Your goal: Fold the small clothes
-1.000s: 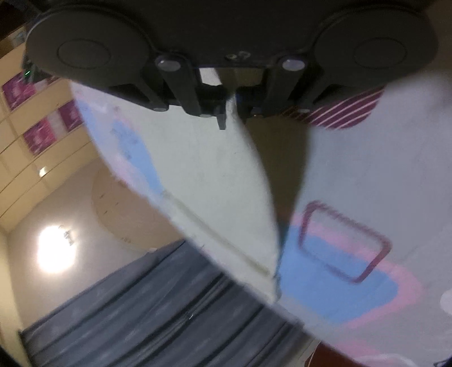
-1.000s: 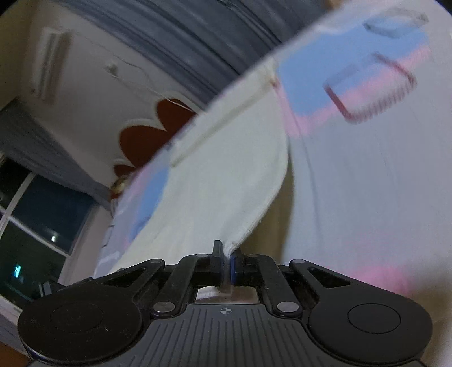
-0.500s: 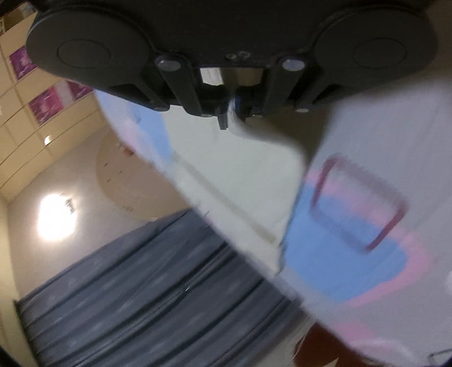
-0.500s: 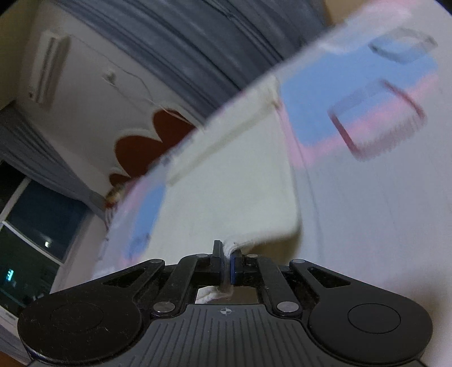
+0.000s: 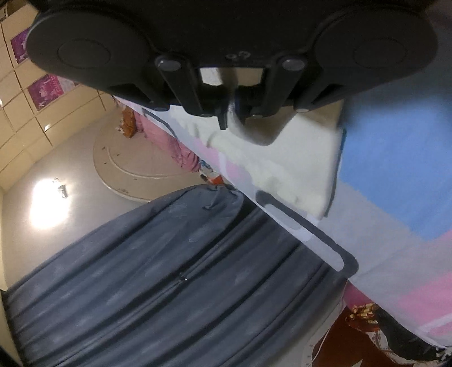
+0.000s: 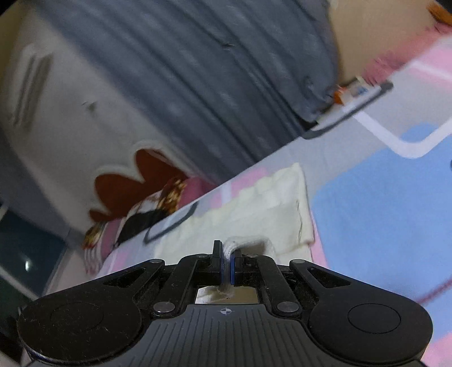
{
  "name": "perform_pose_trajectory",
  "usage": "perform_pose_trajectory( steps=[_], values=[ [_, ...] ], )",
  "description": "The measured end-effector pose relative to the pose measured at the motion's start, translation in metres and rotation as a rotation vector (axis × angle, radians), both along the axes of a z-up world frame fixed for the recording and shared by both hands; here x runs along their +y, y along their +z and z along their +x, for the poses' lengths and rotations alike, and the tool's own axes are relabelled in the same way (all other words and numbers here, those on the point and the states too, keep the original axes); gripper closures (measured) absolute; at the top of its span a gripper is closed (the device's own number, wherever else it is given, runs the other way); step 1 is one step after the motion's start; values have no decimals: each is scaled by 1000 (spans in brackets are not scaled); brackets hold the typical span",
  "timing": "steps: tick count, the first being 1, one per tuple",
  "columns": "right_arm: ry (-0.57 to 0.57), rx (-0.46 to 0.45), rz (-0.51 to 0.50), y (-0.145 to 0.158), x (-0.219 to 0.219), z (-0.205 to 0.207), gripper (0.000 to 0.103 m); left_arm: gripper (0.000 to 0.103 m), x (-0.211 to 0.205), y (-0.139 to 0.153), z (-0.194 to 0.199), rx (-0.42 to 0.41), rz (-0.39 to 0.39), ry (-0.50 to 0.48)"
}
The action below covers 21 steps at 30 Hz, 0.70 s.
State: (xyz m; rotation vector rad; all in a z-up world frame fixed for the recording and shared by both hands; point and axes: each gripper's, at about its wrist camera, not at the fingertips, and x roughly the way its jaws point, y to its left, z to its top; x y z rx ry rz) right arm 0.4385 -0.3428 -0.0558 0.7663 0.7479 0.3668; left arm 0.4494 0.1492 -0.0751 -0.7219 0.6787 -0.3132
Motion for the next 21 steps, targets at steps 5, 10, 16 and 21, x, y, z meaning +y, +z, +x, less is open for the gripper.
perform_pose_trajectory(
  steps=[5,10,16,21],
  values=[
    [-16,47,-26,-29,9,60,100,100,8,-24,48,31,12,-25],
    [-53,93,-2,-55,5,102,100,100,14,-50,86,75,-4,-36],
    [-61,56,-10,-74,13,138,98,39,21,-61,112,11,-49,-25],
    [-121,-13,-22,-75,10,137,45,21,29,-51,107,-94,-35,7]
  ],
)
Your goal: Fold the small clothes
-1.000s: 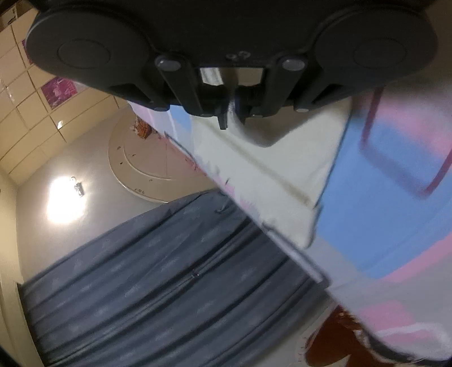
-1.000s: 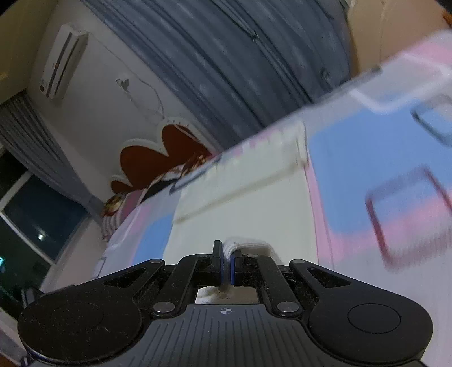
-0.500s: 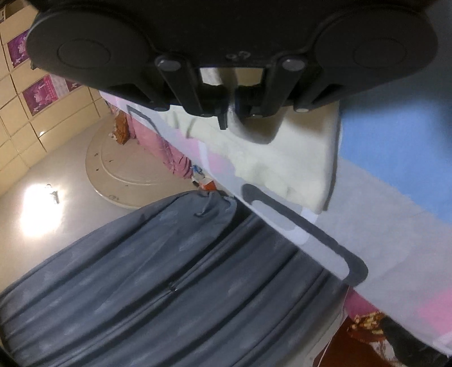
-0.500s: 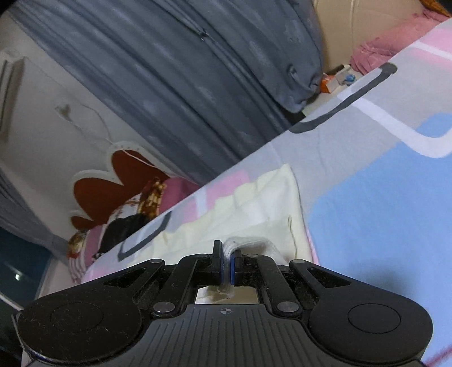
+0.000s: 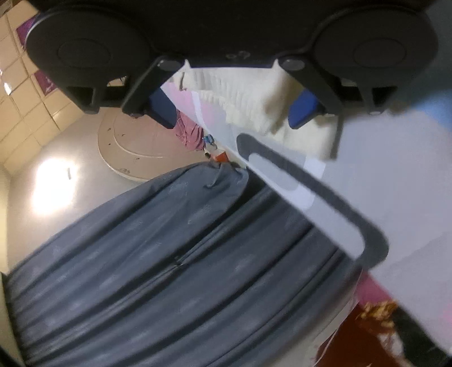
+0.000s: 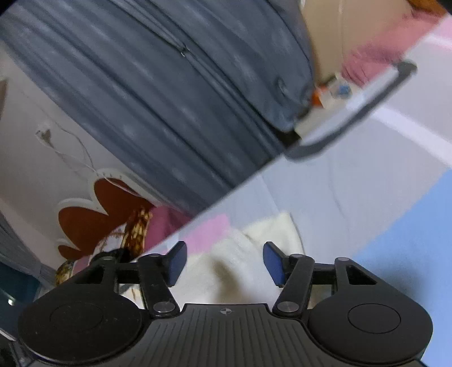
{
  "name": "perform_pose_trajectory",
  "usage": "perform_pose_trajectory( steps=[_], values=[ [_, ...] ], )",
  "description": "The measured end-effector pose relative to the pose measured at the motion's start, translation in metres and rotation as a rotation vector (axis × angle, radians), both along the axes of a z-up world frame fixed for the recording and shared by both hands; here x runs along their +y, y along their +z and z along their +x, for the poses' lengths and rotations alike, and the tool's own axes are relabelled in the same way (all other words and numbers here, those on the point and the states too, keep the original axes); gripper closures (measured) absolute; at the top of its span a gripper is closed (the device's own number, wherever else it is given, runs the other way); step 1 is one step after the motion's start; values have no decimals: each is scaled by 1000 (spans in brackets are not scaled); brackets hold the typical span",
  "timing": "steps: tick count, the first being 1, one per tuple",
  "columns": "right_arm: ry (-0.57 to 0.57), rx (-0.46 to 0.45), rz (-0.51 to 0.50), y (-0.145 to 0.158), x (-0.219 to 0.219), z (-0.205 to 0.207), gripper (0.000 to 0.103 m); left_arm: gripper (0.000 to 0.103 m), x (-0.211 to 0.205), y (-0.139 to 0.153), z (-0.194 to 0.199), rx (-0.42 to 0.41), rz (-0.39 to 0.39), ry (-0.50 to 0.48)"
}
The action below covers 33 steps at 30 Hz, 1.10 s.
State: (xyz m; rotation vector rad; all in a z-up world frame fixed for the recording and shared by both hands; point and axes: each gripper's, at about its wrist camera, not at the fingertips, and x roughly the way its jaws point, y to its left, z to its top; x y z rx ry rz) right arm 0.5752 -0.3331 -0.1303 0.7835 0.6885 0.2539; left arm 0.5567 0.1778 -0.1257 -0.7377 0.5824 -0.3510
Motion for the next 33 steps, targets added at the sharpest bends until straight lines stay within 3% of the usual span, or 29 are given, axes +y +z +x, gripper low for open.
perform_pose_trajectory(
  steps=[2,3,4,5,8,10,11,13,14,16,23,26,28,30,31,32,33],
  values=[
    [17,-25,-66,1,2,-2,45,31,-7,3,4,8,132,-31],
    [41,-30,-112,2,7,-2,45,41,-12,3,7,25,200,-56],
    [77,-34,-155,1,14,-1,53,50,-18,2,10,40,258,-80],
    [107,-33,-201,1,20,1,61,52,-25,0,14,52,315,-105],
    [165,-19,-346,-3,41,6,71,53,-44,-3,16,52,462,-155],
    [193,-17,-416,-6,52,8,74,60,-49,-4,14,39,538,-159],
    [197,-15,-443,-8,56,8,76,65,-51,-3,14,35,554,-153],
    [209,-25,-471,-10,63,7,86,93,-49,-3,16,34,537,-144],
    [222,-29,-479,-12,64,6,97,95,-46,-3,16,39,509,-141],
    [246,-40,-495,-15,66,5,98,100,-42,-1,15,26,491,-121],
    [192,-153,-476,0,57,-7,99,101,-44,15,5,-108,459,-57],
    [142,-204,-451,6,50,-15,99,101,-50,16,11,-107,479,-34],
    [134,-173,-469,1,49,-12,99,101,-55,5,20,-55,515,-29],
    [139,-69,-505,-16,52,-1,99,97,-60,-11,29,13,565,-47],
    [153,-13,-507,-26,52,5,99,96,-57,-13,28,-2,552,-39],
    [141,-17,-490,-25,51,5,99,94,-54,-11,28,1,542,-36],
    [135,0,-479,-22,50,6,99,82,-53,-5,26,12,544,-16]
  ],
)
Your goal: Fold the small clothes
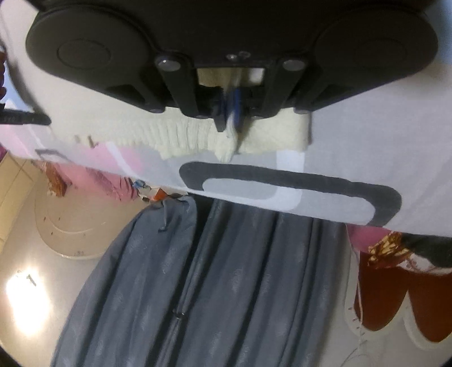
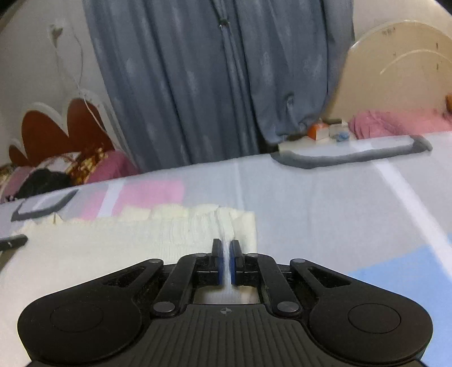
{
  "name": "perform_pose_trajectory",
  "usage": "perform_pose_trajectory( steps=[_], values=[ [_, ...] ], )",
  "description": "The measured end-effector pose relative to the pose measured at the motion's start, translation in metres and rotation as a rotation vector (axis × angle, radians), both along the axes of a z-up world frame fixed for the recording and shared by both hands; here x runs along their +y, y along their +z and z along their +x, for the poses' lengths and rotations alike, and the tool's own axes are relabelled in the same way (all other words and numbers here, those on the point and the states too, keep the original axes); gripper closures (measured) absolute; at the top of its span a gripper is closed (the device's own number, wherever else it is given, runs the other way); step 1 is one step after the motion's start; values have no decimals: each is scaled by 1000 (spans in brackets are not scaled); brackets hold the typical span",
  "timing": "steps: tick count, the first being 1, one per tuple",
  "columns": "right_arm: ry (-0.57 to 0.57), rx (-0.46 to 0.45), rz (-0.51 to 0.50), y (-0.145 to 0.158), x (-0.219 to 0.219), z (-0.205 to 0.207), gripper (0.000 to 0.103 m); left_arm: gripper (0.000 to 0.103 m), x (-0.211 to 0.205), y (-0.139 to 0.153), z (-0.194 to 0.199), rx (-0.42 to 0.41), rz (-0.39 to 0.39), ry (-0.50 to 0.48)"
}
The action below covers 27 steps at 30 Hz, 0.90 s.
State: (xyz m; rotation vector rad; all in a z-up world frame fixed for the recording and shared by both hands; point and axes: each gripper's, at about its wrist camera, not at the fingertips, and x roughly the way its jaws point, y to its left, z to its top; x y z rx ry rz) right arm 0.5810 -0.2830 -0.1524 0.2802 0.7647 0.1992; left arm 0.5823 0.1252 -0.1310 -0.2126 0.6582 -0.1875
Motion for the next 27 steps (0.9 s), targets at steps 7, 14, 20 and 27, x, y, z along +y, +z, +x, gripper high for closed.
perform_pose_trajectory(
  steps=[7,14,20,27],
  values=[
    [170,-145,-53,31,65,-15,82,25,-95,47,-13,-130,135,-144],
    [276,-125,-149,16,107,-15,83,34,-78,6,0,-31,240,-54],
    [80,-37,-197,11,18,-2,83,37,-72,12,-1,-33,336,-32],
    [243,-134,-111,43,84,-52,82,31,-136,30,-48,-97,236,-154]
  ],
)
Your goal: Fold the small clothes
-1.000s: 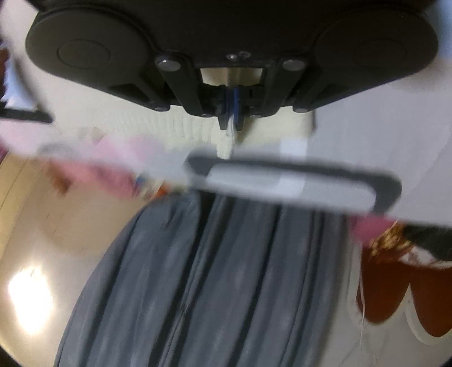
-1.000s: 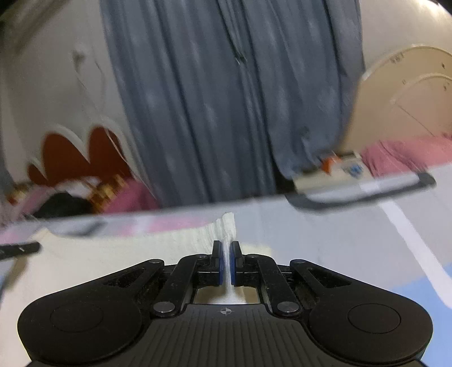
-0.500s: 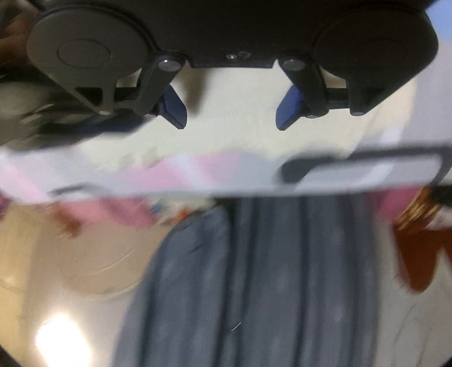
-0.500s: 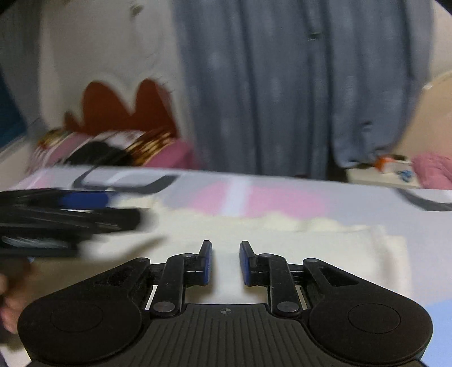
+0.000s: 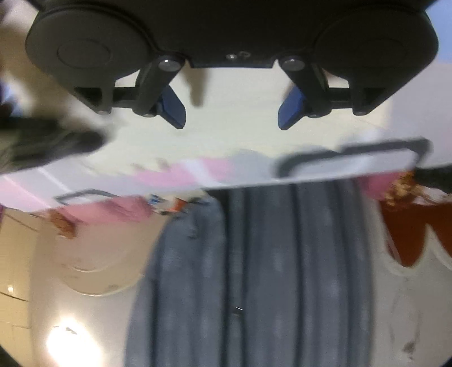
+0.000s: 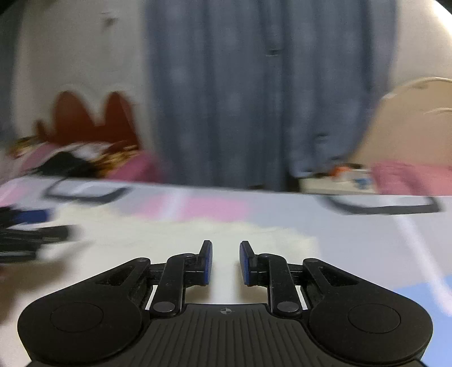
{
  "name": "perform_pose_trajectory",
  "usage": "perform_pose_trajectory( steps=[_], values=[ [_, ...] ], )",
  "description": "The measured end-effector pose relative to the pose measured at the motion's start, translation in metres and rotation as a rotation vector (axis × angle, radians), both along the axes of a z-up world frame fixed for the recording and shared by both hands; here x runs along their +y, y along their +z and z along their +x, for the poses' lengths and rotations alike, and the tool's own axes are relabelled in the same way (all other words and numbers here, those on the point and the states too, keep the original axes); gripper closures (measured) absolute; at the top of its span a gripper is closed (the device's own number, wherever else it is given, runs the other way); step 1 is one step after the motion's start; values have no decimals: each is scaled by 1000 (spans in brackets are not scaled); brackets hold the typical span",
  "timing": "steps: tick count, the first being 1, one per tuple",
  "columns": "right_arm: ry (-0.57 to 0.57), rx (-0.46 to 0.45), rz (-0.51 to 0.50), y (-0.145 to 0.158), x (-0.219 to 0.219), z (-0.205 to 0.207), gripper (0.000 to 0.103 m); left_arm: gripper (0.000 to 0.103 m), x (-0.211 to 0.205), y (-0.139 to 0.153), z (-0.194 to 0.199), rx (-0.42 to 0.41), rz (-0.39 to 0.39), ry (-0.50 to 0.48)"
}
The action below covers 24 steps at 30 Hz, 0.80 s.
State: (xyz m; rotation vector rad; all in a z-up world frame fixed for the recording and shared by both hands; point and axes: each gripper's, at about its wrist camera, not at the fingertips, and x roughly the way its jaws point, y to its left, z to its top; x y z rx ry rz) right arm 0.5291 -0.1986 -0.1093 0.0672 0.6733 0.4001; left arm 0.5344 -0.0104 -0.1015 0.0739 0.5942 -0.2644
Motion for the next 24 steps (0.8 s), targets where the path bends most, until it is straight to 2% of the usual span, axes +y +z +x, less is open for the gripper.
perform_pose_trajectory(
  steps=[2,4,6,7,10,12,15,17,19,21,24],
  values=[
    [71,19,-15,-9,20,-12,82,33,-8,-10,-1,30,32,-9],
    [77,14,-75,-18,27,-18,82,33,2,-20,-4,55,59,8],
    [27,15,-71,-20,9,-23,82,33,26,-20,-12,44,56,46],
    [-36,19,-86,-20,-8,-23,82,32,42,-21,-18,39,53,70],
    [-144,62,-70,-20,-50,-22,82,33,66,-23,-29,27,5,85],
    [-138,81,-79,-14,-47,-24,82,38,53,-16,-32,17,56,103],
    [-57,36,-13,8,-18,-37,82,31,23,-3,-46,-13,3,35],
    [14,51,-4,7,4,-48,82,31,1,-9,-51,14,30,1],
    [67,69,-39,-2,28,-55,82,30,-9,-19,-53,47,54,-18],
    [71,64,-84,-10,34,-60,82,30,-3,-21,-60,41,72,-19],
    [-9,38,-80,0,13,-64,82,32,16,-9,-76,23,36,29]
  ],
)
